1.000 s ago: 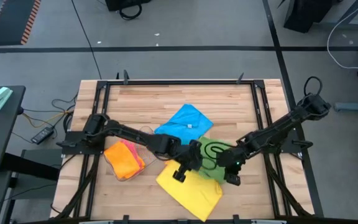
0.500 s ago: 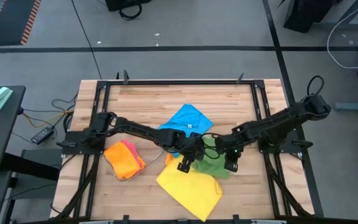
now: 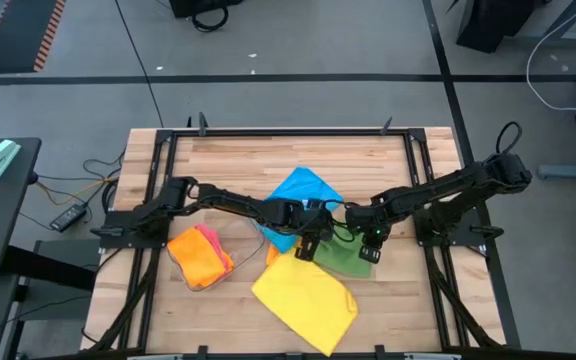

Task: Fold microfiber towels
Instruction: Fold the green microfiber cloth

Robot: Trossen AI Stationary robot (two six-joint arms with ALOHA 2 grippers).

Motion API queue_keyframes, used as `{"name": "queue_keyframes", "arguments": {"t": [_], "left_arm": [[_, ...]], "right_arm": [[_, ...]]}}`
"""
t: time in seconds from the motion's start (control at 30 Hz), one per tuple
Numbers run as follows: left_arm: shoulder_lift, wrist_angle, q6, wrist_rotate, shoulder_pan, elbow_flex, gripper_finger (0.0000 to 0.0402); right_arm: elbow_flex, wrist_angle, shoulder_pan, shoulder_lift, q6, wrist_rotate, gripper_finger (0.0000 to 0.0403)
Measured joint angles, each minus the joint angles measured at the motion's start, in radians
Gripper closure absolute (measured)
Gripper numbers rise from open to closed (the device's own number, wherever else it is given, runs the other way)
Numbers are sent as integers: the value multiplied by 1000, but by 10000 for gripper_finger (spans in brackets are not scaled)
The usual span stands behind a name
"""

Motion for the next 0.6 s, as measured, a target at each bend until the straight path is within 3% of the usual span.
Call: {"name": "queue_keyframes", "arguments": {"t": [0.23,0.4,0.6], "left_arm": [[16,17,-1,-3,28,2,379],[21,13,-11,-11,28,1,371],[21,10,-4,-120,31,1,307]], "right_arm": [[-3,-28,-28,-1,-71,24,384],[-7,-24,-41,0,-111,39,324],[28,-153,-114,-2,-169,47,253]]}}
